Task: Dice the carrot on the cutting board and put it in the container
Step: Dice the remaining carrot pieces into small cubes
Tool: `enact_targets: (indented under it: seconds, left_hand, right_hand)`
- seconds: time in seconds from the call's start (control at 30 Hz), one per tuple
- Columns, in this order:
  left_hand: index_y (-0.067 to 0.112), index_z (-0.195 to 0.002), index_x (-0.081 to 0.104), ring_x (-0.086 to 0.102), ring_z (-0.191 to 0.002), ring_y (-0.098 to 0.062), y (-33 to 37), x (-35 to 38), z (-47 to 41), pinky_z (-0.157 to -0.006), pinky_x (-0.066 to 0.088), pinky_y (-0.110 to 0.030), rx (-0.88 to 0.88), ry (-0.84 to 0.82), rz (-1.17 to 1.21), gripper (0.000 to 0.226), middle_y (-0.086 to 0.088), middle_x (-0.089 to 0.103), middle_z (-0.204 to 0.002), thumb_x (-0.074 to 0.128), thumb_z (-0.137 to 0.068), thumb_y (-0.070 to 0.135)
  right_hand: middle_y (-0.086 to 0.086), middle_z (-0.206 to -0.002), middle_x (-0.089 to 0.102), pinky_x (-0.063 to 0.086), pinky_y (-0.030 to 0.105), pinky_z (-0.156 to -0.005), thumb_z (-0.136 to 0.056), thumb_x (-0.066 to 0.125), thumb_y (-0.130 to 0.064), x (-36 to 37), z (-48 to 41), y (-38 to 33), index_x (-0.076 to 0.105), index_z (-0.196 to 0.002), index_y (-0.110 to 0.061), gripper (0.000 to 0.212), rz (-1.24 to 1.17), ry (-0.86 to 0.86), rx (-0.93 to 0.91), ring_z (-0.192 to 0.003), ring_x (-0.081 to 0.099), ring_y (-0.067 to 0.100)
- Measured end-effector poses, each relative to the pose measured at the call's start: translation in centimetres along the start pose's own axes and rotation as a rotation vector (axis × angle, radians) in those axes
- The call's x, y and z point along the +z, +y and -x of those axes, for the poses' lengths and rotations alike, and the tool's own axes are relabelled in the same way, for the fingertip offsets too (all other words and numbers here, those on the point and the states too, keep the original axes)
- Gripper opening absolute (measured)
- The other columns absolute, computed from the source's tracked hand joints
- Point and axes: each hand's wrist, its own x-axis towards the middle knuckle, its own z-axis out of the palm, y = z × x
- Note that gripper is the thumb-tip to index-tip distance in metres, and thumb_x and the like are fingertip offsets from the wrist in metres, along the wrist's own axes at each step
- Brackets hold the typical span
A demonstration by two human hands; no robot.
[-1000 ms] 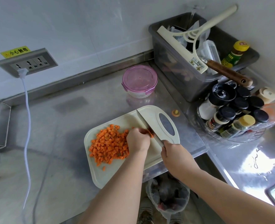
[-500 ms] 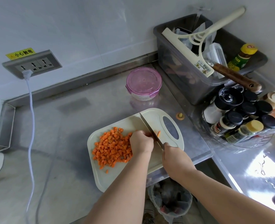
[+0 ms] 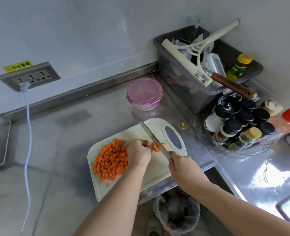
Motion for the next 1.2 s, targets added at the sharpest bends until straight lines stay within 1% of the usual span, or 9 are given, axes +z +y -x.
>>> enact_targets:
  seconds: [0.07, 0.17, 0.27, 0.43, 0.53, 0.67, 0.8, 1.03, 1.2]
  left_hand:
    - [0.008, -0.102, 0.067, 0.068, -0.093, -0.022, -0.2, -1.0, -0.4, -0.091, 0.051, -0.033, 0.095, 0.017, 0.007, 0.017, -0.008, 0.07, -0.101, 0.057, -0.089, 0.003]
    - [0.012, -0.106, 0.067, 0.063, -0.1, -0.017, 0.2, -2.0, -1.1, -0.09, 0.047, -0.026, 0.337, 0.028, -0.254, 0.018, -0.001, 0.068, -0.108, 0.058, -0.09, 0.011]
    - [0.02, -0.112, 0.066, 0.057, -0.108, -0.019, 1.5, -1.1, -1.7, -0.093, 0.045, -0.03, 0.5, -0.082, -0.541, 0.023, 0.001, 0.059, -0.117, 0.062, -0.09, 0.027]
    - [0.025, -0.104, 0.066, 0.052, -0.109, -0.021, 2.8, 1.3, -2.4, -0.093, 0.041, -0.033, 0.587, -0.146, -0.872, 0.02, 0.001, 0.055, -0.113, 0.058, -0.09, 0.037]
    - [0.028, -0.087, 0.063, 0.058, -0.101, -0.019, 3.2, 1.4, -2.7, -0.089, 0.046, -0.03, 0.585, -0.192, -0.879, 0.004, 0.002, 0.06, -0.106, 0.06, -0.09, 0.027]
    - [0.021, -0.074, 0.062, 0.07, -0.074, -0.014, 3.3, -0.2, -3.8, -0.074, 0.056, -0.028, 0.575, -0.405, -0.716, 0.021, 0.0, 0.069, -0.089, 0.061, -0.089, 0.007]
    - [0.015, -0.098, 0.069, 0.055, -0.084, -0.006, 3.0, -1.8, -4.5, -0.074, 0.038, -0.018, 0.656, -0.473, -0.807, 0.013, 0.004, 0.068, -0.103, 0.06, -0.09, 0.009]
    - [0.018, -0.122, 0.062, 0.057, -0.109, -0.018, 2.6, -2.0, -4.6, -0.096, 0.045, -0.031, 0.797, -0.533, -0.929, 0.034, 0.004, 0.053, -0.124, 0.064, -0.088, 0.015]
    - [0.018, -0.113, 0.062, 0.057, -0.103, -0.019, 2.6, -1.6, -4.4, -0.084, 0.047, -0.028, 0.872, -0.522, -1.048, 0.023, 0.003, 0.049, -0.117, 0.063, -0.089, 0.02]
  right_hand:
    - [-0.002, -0.068, 0.051, 0.037, 0.026, -0.052, -0.103, 0.033, -0.022, -0.8, 0.0, 0.3, 0.049, -0.107, -0.015, 0.018, -0.016, 0.04, -0.012, -0.059, 0.052, 0.017]
    - [-0.003, -0.06, 0.045, 0.026, 0.023, -0.045, -0.102, 0.034, -0.019, -2.2, -0.1, 0.8, 0.039, -0.085, -0.018, 0.018, -0.044, 0.076, 0.042, -0.051, 0.042, 0.012]
    - [-0.002, -0.059, 0.042, 0.025, 0.026, -0.044, -0.102, 0.034, -0.019, -3.0, -0.2, 1.5, 0.035, -0.075, -0.019, 0.027, -0.05, 0.113, 0.096, -0.051, 0.039, 0.012]
    - [-0.006, -0.061, 0.041, 0.024, 0.022, -0.045, -0.102, 0.034, -0.019, -3.6, 0.1, 1.9, 0.038, -0.089, -0.017, 0.014, -0.066, 0.106, 0.103, -0.052, 0.038, 0.007]
    - [-0.003, -0.06, 0.042, 0.028, 0.028, -0.048, -0.101, 0.034, -0.02, -3.5, 0.3, 2.1, 0.036, -0.076, -0.018, 0.026, -0.094, 0.111, 0.116, -0.052, 0.038, 0.011]
    - [-0.002, -0.059, 0.041, 0.027, 0.032, -0.05, -0.101, 0.035, -0.021, -3.4, 0.4, 2.2, 0.03, -0.068, -0.022, 0.033, -0.12, 0.112, 0.126, -0.052, 0.037, 0.013]
    - [-0.004, -0.059, 0.041, 0.028, 0.03, -0.049, -0.101, 0.035, -0.02, -3.3, 0.3, 2.2, 0.034, -0.072, -0.02, 0.03, -0.128, 0.116, 0.117, -0.051, 0.037, 0.013]
    - [-0.005, -0.058, 0.038, 0.025, 0.025, -0.047, -0.102, 0.035, -0.019, -3.0, 0.2, 1.8, 0.024, -0.066, -0.026, 0.038, -0.078, 0.096, 0.114, -0.051, 0.036, 0.009]
    - [-0.005, -0.058, 0.041, 0.027, 0.026, -0.047, -0.102, 0.035, -0.018, -2.6, 0.1, 2.0, 0.024, -0.066, -0.028, 0.038, -0.089, 0.076, 0.115, -0.05, 0.037, 0.01]
